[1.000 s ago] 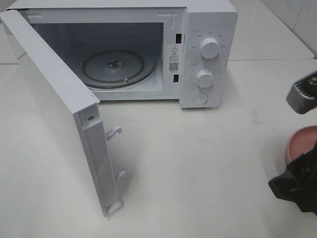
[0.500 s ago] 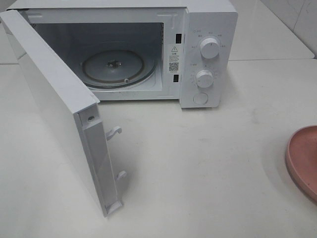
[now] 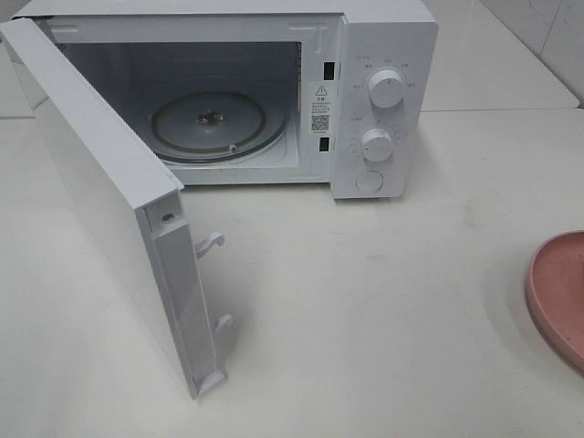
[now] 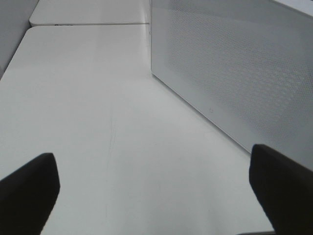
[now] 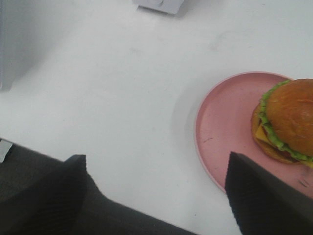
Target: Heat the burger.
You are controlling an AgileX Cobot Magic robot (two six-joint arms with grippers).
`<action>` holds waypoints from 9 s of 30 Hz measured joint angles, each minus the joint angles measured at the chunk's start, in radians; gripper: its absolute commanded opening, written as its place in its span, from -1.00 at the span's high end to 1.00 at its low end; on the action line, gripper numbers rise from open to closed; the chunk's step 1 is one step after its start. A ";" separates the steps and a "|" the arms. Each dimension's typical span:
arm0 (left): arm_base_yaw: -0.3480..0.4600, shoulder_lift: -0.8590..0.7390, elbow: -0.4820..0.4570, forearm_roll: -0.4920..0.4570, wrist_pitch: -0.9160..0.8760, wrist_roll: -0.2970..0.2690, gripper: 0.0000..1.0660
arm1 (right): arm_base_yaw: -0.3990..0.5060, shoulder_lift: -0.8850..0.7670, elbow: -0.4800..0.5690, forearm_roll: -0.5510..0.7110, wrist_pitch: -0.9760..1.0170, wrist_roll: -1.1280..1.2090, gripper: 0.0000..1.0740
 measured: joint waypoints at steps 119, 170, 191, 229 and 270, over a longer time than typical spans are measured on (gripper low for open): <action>0.000 0.836 0.272 -0.010 -1.335 0.074 1.00 | -0.315 -0.279 0.101 0.029 -0.060 -0.008 -0.42; -0.310 1.621 0.173 0.437 -2.061 -0.278 1.00 | -0.315 -0.279 0.101 0.029 -0.061 -0.008 -0.42; -0.664 1.796 -0.053 -0.116 -2.067 -0.109 1.00 | -0.315 -0.279 0.101 0.030 -0.061 -0.008 -0.42; -0.785 1.981 -0.472 -0.397 -1.775 0.143 1.00 | -0.315 -0.279 0.101 0.030 -0.061 -0.008 -0.40; -0.629 1.395 -0.365 -0.037 -0.271 -0.051 -0.88 | -0.315 -0.279 0.101 0.030 -0.061 -0.007 -0.40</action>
